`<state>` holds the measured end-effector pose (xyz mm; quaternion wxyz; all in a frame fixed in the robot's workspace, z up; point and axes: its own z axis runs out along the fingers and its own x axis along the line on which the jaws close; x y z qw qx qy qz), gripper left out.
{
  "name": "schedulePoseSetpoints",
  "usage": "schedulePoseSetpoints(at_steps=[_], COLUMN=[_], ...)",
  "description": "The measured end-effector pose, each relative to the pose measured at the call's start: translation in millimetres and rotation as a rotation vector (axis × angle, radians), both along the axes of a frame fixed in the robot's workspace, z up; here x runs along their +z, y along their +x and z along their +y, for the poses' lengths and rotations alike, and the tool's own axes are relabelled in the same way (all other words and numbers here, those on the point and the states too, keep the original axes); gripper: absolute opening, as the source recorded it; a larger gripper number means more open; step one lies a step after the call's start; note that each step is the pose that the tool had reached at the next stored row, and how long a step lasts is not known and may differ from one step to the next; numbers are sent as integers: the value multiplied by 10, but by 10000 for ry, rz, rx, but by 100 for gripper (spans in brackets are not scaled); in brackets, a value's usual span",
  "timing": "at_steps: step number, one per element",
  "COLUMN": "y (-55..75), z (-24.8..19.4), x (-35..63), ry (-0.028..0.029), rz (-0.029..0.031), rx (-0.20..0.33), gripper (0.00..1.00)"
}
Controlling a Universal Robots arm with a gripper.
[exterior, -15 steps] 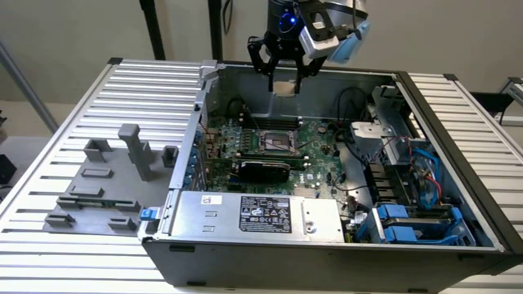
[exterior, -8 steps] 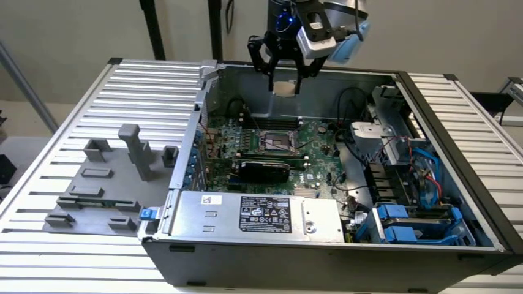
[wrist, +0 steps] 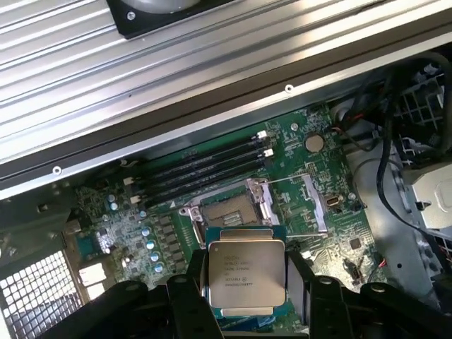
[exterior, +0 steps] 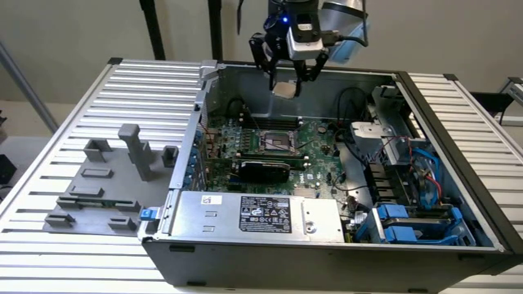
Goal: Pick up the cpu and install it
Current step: 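Place the cpu into insertion slot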
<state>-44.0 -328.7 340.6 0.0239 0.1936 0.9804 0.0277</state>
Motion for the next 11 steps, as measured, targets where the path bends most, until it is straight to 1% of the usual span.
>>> schedulePoseSetpoints(at_steps=[11], y=[0], z=[0], x=[-15], ry=[1], rz=[0], rx=[-1895], gripper=[55])
